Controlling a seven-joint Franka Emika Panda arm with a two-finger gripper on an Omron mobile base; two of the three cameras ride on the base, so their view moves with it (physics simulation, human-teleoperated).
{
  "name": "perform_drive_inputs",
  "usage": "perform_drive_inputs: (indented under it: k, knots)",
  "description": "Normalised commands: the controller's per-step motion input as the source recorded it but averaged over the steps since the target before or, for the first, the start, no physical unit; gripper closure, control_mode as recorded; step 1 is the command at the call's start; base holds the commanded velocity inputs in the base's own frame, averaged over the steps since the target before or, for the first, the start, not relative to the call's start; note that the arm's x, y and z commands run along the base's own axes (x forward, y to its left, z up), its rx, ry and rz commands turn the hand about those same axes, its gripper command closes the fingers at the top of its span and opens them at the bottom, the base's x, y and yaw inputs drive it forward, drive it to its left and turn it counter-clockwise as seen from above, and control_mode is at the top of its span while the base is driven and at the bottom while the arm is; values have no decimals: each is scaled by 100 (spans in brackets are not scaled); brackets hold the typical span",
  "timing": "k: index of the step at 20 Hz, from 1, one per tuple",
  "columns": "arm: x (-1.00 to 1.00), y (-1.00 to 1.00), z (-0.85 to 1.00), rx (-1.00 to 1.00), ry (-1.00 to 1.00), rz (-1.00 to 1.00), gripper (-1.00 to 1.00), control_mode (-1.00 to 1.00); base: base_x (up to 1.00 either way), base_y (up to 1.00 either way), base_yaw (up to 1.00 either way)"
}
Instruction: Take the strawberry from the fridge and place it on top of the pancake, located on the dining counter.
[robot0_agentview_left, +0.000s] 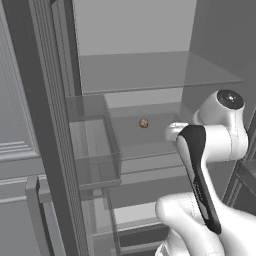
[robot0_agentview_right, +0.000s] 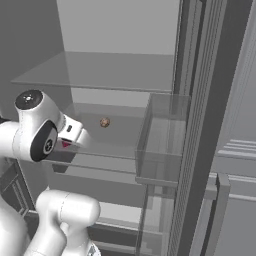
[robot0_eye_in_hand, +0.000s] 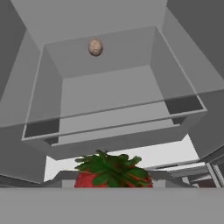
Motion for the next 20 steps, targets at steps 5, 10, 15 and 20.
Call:
perform_drive_inputs:
  k: [5,10,15,20]
  knots:
    - [-52,0,-32,-1,1,0,100,100,-20,0,0]
    - [0,0,0,0,0,0,100,100,-100,-7,0]
    - [0,0,0,0,0,0,100,100,-100,-5,1]
    - [0,0,0,0,0,0,100,100,-100,0,15]
